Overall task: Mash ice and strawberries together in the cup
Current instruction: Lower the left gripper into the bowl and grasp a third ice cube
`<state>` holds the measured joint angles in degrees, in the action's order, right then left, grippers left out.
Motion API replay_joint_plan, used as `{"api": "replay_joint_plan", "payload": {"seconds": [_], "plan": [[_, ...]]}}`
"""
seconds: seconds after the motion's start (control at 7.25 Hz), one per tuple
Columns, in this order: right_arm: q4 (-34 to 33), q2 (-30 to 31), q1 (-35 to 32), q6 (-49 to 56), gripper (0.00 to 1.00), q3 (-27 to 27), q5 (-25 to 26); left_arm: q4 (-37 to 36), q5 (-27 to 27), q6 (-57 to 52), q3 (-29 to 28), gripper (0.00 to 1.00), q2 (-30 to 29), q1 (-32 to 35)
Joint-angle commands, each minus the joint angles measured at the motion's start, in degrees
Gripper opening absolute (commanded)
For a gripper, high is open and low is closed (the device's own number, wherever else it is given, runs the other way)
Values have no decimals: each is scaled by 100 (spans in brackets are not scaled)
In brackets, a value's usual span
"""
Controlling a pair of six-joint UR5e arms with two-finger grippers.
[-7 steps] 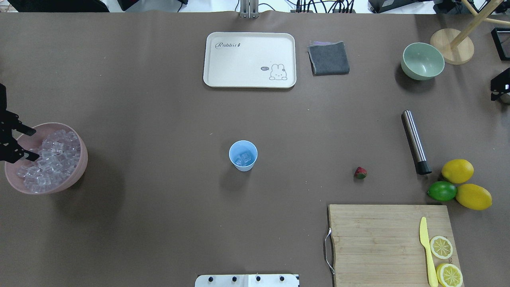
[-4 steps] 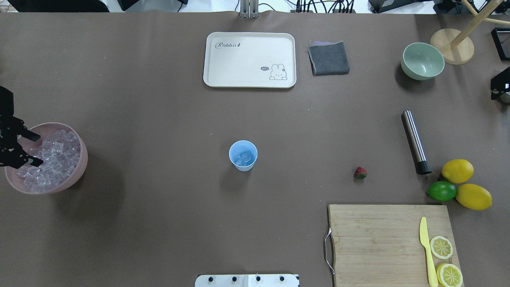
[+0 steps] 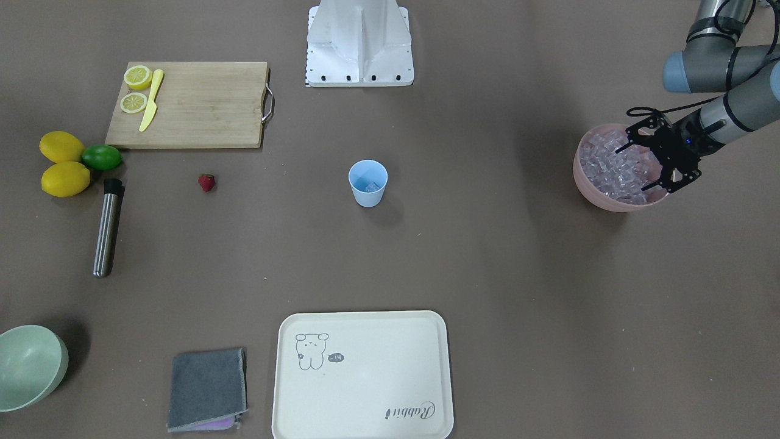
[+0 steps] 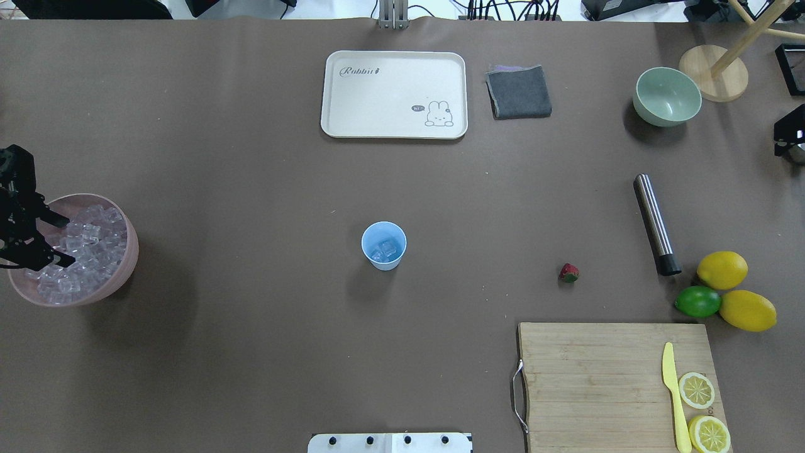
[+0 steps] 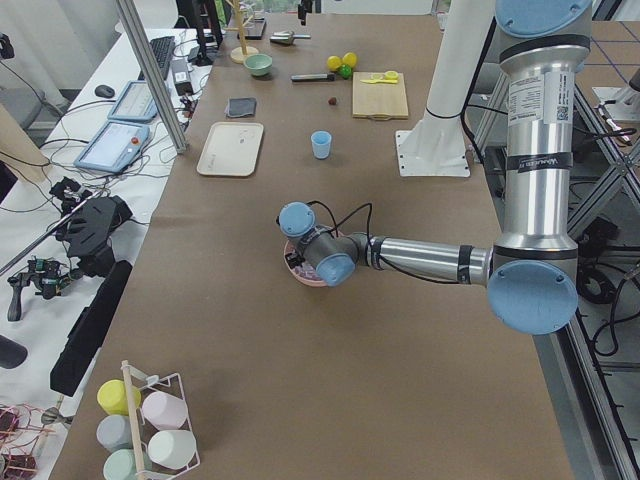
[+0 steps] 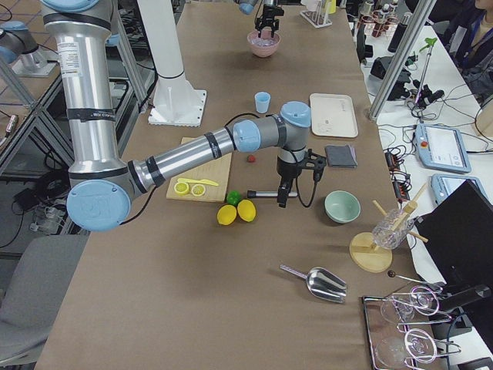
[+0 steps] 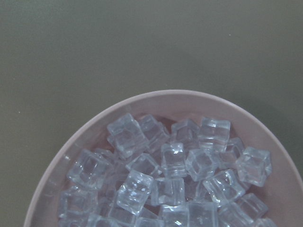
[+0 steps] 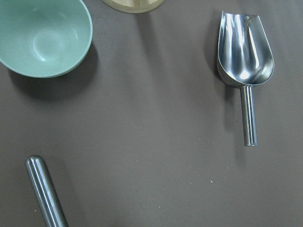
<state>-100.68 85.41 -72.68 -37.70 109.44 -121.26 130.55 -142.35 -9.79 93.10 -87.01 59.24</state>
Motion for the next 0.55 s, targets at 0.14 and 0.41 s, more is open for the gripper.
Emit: {"api": "replay_joint_plan", "payload": {"seconds": [0.14, 0.41], "plan": [[5, -7, 0, 0, 100, 16, -3, 6, 67, -6, 7, 63, 9, -53], [5, -7, 0, 0, 100, 16, -3, 14, 59, -6, 15, 0, 0, -53]]}}
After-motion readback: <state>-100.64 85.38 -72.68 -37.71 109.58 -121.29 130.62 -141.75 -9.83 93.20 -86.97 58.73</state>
